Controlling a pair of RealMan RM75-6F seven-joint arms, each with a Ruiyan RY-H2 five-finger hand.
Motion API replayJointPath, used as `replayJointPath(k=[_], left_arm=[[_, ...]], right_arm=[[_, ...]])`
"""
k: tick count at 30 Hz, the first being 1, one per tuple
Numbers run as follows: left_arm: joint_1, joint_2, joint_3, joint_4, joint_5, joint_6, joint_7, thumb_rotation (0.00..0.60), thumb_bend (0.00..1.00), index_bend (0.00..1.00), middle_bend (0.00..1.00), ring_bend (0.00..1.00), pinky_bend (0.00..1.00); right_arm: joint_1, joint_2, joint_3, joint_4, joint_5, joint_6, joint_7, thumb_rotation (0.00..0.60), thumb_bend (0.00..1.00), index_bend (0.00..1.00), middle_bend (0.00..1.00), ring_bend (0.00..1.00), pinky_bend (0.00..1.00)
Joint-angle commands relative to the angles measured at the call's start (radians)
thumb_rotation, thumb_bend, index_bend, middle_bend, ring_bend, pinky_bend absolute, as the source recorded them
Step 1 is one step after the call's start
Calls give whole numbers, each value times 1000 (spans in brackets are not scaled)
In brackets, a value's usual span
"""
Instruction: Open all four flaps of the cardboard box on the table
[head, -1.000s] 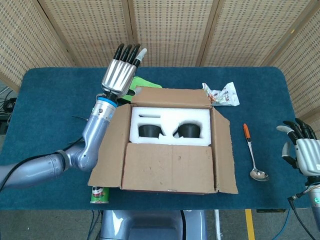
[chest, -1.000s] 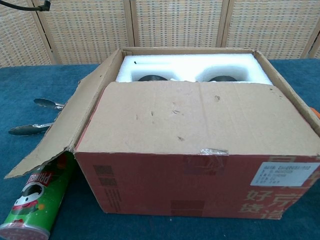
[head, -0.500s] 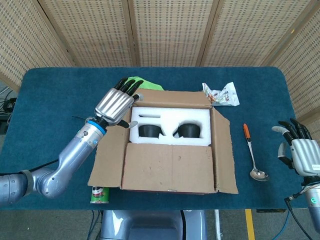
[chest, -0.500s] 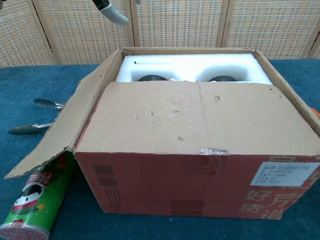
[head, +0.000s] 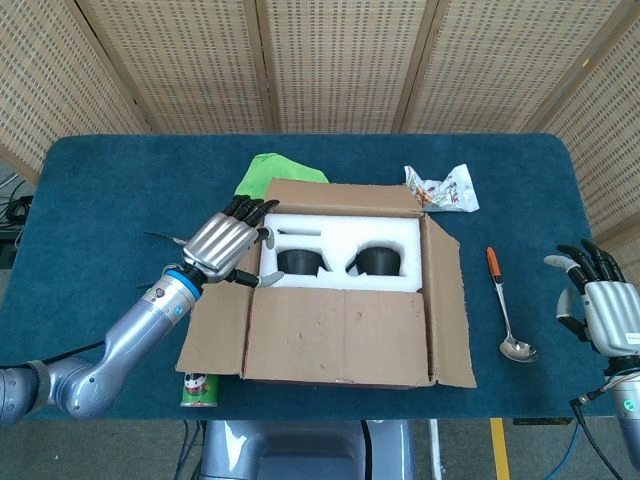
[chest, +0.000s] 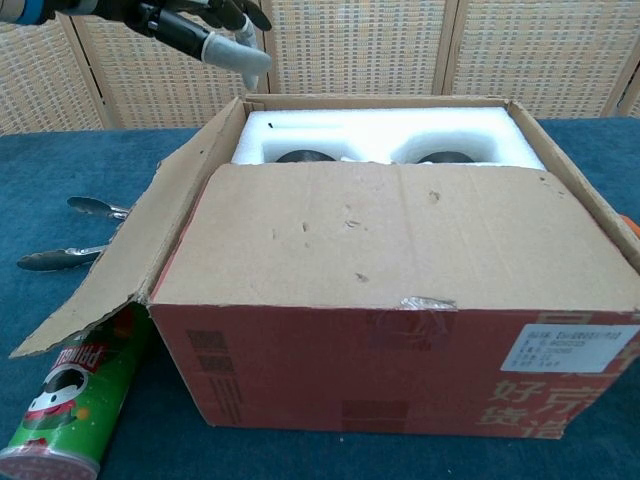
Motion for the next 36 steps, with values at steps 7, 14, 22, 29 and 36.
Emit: replayJointPath(k=[7,14,22,29,36], left_arm=[[9,-25,50,0,19,-13,-27,148,258,386,0,0,0],[18,-54,70,5,50,-11,-45,137,252,386,0,0,0],[20,-77,89,17,76,-14,-59,137,247,386,0,0,0],[17,-94,98,17,85,-18,-71,137,248,386,0,0,0],[16,-77,92,-2,70,-54,-126,134,250,386,0,0,0]], right_arm=[[-3,-2,0,11,4,-1,11,600,827,244,171,0,86],[-1,-6,-3,14,3,-5,13,600,827,244,171,0,86],[-4,-3,-2,12,5,-3,14,600,827,244,171,0,87],[-6,-4,-4,17,6,-3,20,600,827,244,172,0,87],[-8,-5,-1,20,10,-2,22,600,827,244,171,0,87]])
